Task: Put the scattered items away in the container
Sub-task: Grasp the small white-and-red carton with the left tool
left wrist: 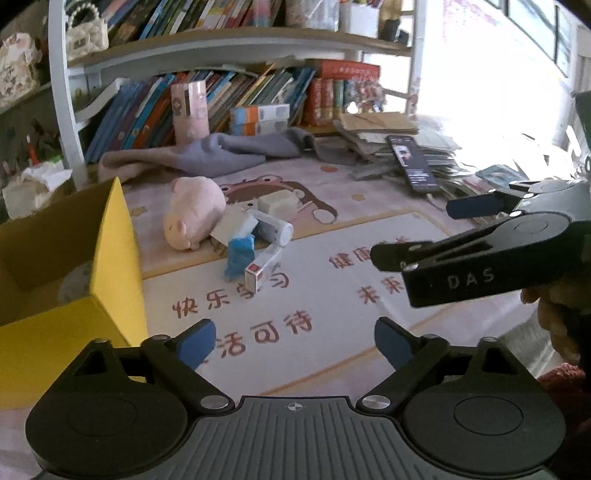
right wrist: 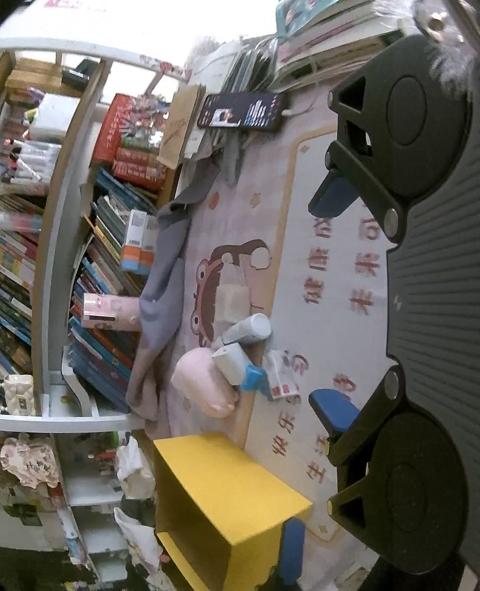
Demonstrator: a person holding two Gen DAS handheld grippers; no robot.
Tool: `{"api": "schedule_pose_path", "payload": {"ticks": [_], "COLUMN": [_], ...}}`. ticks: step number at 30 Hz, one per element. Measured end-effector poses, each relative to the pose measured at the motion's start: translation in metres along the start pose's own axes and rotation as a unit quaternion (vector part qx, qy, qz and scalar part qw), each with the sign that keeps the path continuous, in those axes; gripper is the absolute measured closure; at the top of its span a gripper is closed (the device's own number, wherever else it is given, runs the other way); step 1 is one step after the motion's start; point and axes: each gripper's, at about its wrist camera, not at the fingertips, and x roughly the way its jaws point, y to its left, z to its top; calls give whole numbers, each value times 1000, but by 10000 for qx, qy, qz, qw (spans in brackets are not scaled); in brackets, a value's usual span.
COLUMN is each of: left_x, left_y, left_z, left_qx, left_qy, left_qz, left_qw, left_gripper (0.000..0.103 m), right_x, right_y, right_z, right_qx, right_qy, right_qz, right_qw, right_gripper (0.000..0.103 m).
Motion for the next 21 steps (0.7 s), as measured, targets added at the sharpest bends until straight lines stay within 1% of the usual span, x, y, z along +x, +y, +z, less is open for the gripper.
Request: {"api": "schedule_pose_path", "payload": {"ticks": [5, 8, 10, 11, 12, 17, 21], "left_x": [26, 40, 52, 56, 61, 83, 101], "left_y": [-2, -1, 0, 0, 0, 1, 7], "left_z": [16, 26, 33, 36, 39, 51, 58], "left_qx": [-174, -249, -301, -331, -363, -541, -803], "left_qy": [222, 310, 411, 450, 481, 602, 648], "left_qz": [165, 301, 429, 470, 503, 664, 815], "left_qw": [9995, 9988, 9978, 9973, 9969, 9945, 9913], "left_gripper": [17, 22, 27, 31, 34, 35, 37], "right_x": [28, 45, 57, 63, 69, 97, 124], "right_y": [-21, -31, -37, -39, -42, -54, -61], "right_z": [17, 27, 33, 36, 39, 54, 63], "right_qx": [-45, -85, -130, -153, -174, -164, -124], "right_qy": [33, 62, 107, 118, 127, 119, 164], "right_qz": [297, 516, 652, 726, 792, 1015, 1161], "right_qw": [9995, 9986, 9977, 9972, 9966, 9946, 9930], "right_gripper": [6, 15, 17, 20, 23, 24, 24]}}
